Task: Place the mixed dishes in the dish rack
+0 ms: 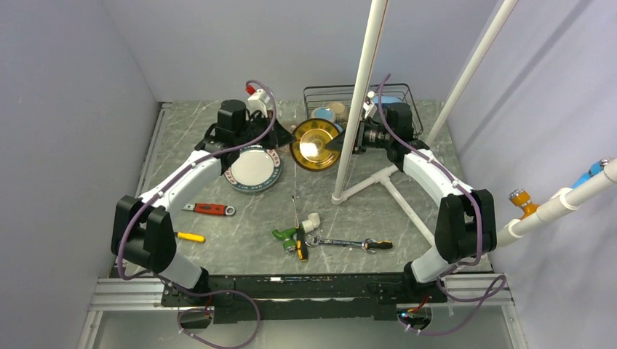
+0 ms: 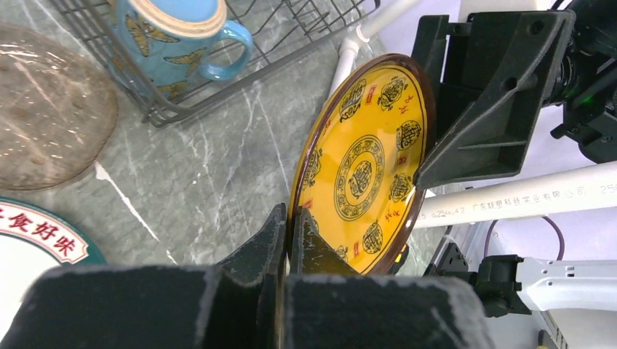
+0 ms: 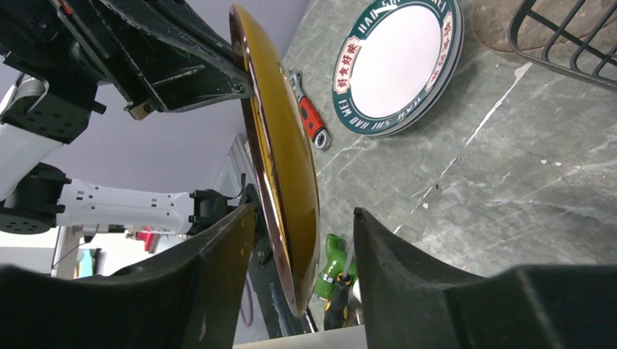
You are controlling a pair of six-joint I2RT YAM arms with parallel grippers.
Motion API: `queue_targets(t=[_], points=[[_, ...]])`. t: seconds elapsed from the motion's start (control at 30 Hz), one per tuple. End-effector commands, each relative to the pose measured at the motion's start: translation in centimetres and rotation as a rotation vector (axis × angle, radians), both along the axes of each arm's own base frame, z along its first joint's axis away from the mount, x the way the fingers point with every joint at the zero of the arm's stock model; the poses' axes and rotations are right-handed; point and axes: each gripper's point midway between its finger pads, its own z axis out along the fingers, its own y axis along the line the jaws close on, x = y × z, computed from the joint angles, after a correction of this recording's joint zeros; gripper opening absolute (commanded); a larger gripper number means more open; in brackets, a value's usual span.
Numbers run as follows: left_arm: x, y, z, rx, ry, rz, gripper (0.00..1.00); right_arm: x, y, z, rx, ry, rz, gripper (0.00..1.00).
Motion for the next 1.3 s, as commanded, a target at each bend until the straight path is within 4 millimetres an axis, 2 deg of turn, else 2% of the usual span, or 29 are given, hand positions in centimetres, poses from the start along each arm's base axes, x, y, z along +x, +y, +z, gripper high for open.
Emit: queue_targets(t=[0.0,0.1,0.3,0.37,0.43,0.53,0.7,0.9,1.0,1.13,1.27], points=[[0.3,-1.8,3.3,-0.038,-0.088,-0.052,0.0,0.0,0.2,0.8,0.029,-0.042,0.019,0.51],[0.5,-1.8,3.3,-0.024,-0.087,-0.045,0.0,0.0,0.0,0.4,0.007,-0.041,0.003,0.42],[0.8,-1.2,2.8,0.048,-0.067,-0.037,0.01,0.1,-0.4,0.1,-0.023,-0.052,-0.03,0.15],[0.9,-0.9,2.7,0.065,-0.048,-0.028,0.09,0.2,-0.5,0.0,-0.037,-0.059,-0.04,0.06],[0.8,-0.7,2.7,0.07,-0.025,-0.035,0.23,0.6,-0.9,-0.1,-0.069,-0.063,-0.066,0.0],[0.7,0.2,2.5,0.059,0.038,-0.052,0.41,1.1,-1.4,-0.3,-0.111,-0.079,-0.095,0.0],[0.6,2.3,3.0,0.028,0.055,-0.038,0.59,2.1,-2.8,-0.6,-0.221,-0.108,-0.176,0.0],[-0.1,4.4,3.2,0.13,0.005,-0.008,0.65,4.7,-6.2,-0.2,-0.429,-0.175,-0.334,0.0],[-0.3,5.5,3.1,0.18,-0.034,0.032,0.67,6.5,-8.8,0.4,-0.56,-0.214,-0.457,0.0],[-0.7,6.9,3.0,0.235,-0.101,0.087,0.7,8.0,-11.8,1.9,-0.695,-0.312,-0.569,0.0],[-1.1,8.1,2.1,0.293,-0.135,0.123,0.71,8.7,-13.6,3.4,-0.822,-0.439,-0.573,0.0]])
